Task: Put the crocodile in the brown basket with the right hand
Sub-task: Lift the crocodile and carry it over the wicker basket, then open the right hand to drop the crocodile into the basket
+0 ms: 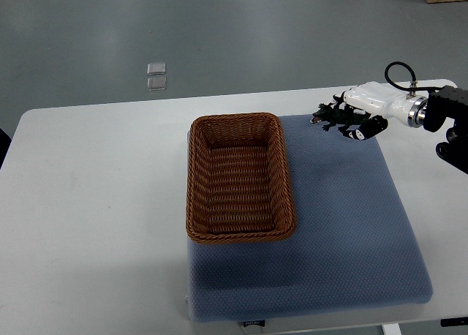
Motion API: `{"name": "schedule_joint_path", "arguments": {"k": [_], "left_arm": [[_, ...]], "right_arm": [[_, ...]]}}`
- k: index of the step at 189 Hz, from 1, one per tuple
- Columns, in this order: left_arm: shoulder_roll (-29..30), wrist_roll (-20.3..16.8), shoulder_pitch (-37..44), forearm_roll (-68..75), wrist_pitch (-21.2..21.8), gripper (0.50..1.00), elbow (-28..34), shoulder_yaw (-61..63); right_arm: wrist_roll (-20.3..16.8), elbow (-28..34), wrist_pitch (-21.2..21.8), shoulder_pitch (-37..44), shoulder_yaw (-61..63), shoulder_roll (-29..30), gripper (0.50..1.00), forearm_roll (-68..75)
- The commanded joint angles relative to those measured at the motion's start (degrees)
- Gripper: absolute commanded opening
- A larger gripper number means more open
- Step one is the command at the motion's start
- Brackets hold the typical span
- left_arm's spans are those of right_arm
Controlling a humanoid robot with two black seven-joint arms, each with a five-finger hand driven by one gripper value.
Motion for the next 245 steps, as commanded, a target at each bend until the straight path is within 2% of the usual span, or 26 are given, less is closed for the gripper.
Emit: {"name": "schedule_joint_path", "arguments": {"k": [1, 88, 138, 179, 201, 216, 218, 236, 243, 245], "left_arm": [[0.00, 0.00, 0.00, -0.01, -0.01, 1.000, 0.01, -0.08], [0.00, 0.00, 0.00, -0.01, -0.01, 1.000, 0.01, 0.01], [0.00, 0.00, 0.00, -0.01, -0.01, 1.000, 0.01, 0.01], [0.00, 0.00, 0.00, -0.01, -0.01, 1.000, 0.01, 0.01], [0.00, 0.00, 0.00, -0.01, -0.01, 1.000, 0.01, 0.01], [0.00, 0.00, 0.00, -0.01, -0.01, 1.000, 0.01, 0.01], [0.00, 0.00, 0.00, -0.01, -0.01, 1.000, 0.01, 0.01], [0.00, 0.00, 0.00, -0.01, -0.01, 1.000, 0.01, 0.01], [0.00, 0.00, 0.00, -0.01, -0.01, 1.000, 0.01, 0.01], [0.00, 0.00, 0.00, -0.01, -0.01, 1.000, 0.01, 0.01]], "right_arm": [[0.76, 1.26, -0.92, 1.64, -0.10, 0.63, 0.517, -0.13], [4.27, 9.34, -1.45, 5.16, -1.15, 7.49, 0.537, -1.28], [5.42, 9.43, -1.62, 4.54, -5.37, 11.53, 0.556, -2.77], [5.42, 9.08, -1.62, 3.66, -6.16, 12.41, 0.580, -4.44], [5.33, 9.17, -1.71, 3.58, -6.60, 12.59, 0.613, -4.53], [5.33, 9.08, -1.80, 3.22, -6.69, 13.03, 0.666, -4.62], [5.33, 9.08, -1.98, 3.22, -6.69, 13.03, 0.686, -4.62], [5.33, 8.73, -3.21, 2.87, -6.69, 13.11, 0.762, -4.62], [5.33, 8.64, -3.73, 2.52, -6.69, 13.11, 0.819, -4.62], [5.33, 8.64, -3.73, 2.52, -6.69, 13.11, 0.819, -4.62]]}}
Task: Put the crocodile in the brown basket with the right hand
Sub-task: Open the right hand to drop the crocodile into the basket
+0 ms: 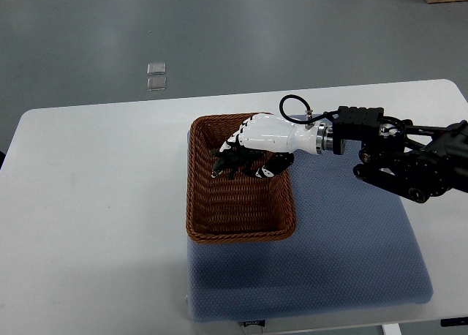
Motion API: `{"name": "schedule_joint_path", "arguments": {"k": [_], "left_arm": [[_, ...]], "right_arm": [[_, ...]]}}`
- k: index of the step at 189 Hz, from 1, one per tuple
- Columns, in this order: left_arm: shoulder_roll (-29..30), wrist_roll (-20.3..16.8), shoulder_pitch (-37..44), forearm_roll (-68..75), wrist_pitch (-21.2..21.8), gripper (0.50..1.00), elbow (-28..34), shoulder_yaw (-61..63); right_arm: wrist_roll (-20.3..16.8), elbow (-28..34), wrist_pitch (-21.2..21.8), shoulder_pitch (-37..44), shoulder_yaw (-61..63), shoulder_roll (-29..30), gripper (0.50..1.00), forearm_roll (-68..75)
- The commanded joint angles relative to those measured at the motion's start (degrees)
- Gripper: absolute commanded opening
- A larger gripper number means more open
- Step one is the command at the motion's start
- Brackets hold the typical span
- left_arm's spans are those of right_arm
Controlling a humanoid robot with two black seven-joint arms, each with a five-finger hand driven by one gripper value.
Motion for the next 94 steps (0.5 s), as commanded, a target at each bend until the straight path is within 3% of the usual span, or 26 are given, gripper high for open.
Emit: {"name": "schedule_joint_path", "arguments": {"k": [1, 7, 19, 94], "left_arm": [[0.00, 0.00, 0.00, -0.01, 0.01, 1.000, 0.00, -0.09], [0.00, 0.00, 0.00, -0.01, 0.01, 1.000, -0.08, 0.00], [0.00, 0.00, 0.00, -0.01, 0.01, 1.000, 0.00, 0.00], [0.00, 0.00, 0.00, -0.01, 0.01, 1.000, 0.00, 0.00]], "right_arm": [[-0.03, -0.27, -1.24, -0.65, -0.02, 0.07, 0.831, -0.01], [-0.12, -0.27, -1.33, -0.74, -0.02, 0.07, 0.866, 0.08], [-0.29, -0.35, -1.33, -1.01, -0.02, 0.07, 0.889, 0.08], [-0.56, -2.29, -0.63, -2.32, 5.87, -1.60, 0.889, 1.84]]}}
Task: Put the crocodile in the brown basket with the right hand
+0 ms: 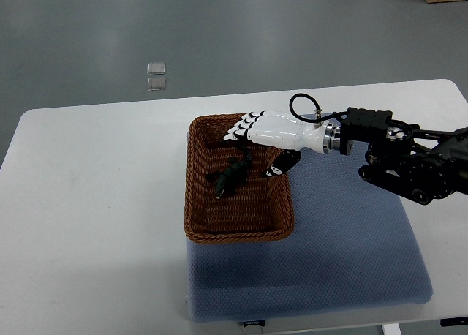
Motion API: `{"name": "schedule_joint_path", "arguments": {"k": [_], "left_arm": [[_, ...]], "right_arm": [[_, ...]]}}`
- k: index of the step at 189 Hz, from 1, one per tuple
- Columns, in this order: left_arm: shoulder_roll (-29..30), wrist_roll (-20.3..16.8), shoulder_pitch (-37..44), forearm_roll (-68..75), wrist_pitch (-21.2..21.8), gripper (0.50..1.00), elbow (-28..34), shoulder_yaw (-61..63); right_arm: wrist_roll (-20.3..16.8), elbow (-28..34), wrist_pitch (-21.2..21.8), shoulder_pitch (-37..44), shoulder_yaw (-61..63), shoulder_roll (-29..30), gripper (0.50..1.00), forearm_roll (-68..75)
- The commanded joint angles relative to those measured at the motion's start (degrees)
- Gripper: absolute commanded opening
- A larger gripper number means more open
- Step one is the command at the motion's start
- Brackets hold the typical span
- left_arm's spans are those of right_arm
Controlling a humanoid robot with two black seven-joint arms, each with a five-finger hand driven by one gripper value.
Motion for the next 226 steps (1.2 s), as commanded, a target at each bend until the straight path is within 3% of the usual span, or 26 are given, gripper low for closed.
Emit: {"name": "schedule_joint_path", "arguments": {"k": [1, 20, 62, 90, 124, 178, 226], "left_arm": [[0.00, 0.00, 0.00, -0.01, 0.01, 1.000, 0.00, 0.02], [0.00, 0.00, 0.00, -0.01, 0.01, 1.000, 0.00, -0.07], [0.00, 0.00, 0.00, -0.01, 0.01, 1.000, 0.00, 0.02], [0.00, 0.00, 0.00, -0.01, 0.01, 1.000, 0.00, 0.02], [0.00, 0.00, 0.00, -0.01, 0.01, 1.000, 0.00, 0.02], [0.00, 0.00, 0.00, 0.08, 0.01, 1.000, 0.00, 0.02], [0.00, 0.00, 0.00, -0.01, 0.01, 1.000, 0.00, 0.02]], "right_arm": [[-0.04, -0.78, 0.87, -1.04, 4.50, -0.80, 0.889, 0.93], [-0.21, -0.87, 3.86, -3.68, 11.19, -2.30, 0.889, 3.31], [-3.20, -3.32, 16.86, -10.97, 32.62, -2.30, 0.883, 7.26], [-5.22, -7.28, 21.26, -13.61, 40.98, -1.60, 0.881, 14.37], [-9.09, -11.76, 21.70, -15.72, 45.55, -0.89, 0.879, 28.44], [-19.81, -15.89, 19.95, -17.39, 51.35, 2.09, 0.879, 51.02], [-21.66, -18.62, 17.66, -17.48, 51.35, 2.27, 0.897, 61.93]]}}
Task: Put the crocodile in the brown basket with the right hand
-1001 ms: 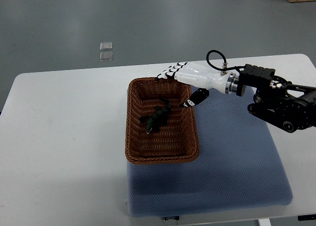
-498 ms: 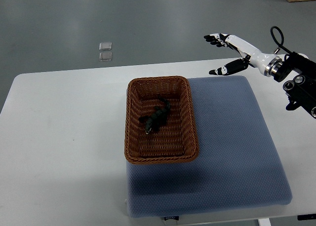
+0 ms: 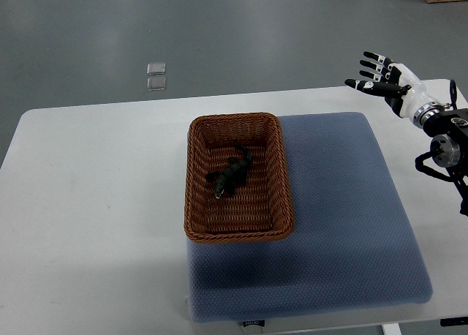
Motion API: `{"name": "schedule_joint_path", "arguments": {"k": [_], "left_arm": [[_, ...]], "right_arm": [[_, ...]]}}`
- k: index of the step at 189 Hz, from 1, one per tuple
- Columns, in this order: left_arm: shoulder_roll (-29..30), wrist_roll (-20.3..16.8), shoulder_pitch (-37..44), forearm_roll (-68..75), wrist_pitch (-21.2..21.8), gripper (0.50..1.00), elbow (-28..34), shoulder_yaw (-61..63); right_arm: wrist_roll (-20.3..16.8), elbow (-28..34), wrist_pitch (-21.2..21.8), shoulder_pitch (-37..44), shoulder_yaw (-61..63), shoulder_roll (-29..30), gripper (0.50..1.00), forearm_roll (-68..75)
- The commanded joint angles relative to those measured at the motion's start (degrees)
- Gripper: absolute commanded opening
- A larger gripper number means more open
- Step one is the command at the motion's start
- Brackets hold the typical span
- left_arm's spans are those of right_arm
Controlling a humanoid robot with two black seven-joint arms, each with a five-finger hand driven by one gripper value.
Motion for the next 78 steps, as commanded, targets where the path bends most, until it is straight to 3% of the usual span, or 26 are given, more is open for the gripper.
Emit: {"name": "schedule_joint_path", "arguments": {"k": [1, 10, 78], "left_arm": [[0.00, 0.00, 0.00, -0.01, -0.01, 1.000, 0.00, 0.02], [0.00, 0.00, 0.00, -0.01, -0.01, 1.000, 0.00, 0.02], [0.00, 0.00, 0.00, -0.01, -0.01, 1.000, 0.00, 0.02]], "right_arm": [[-0.10, -1.09, -0.24, -0.02, 0.00, 0.09, 0.897, 3.51], [0.25, -1.44, -0.15, -0.11, 0.00, 0.09, 0.930, 4.74], [0.51, -3.20, -0.06, -0.63, -0.08, 0.09, 0.930, 5.71]]}}
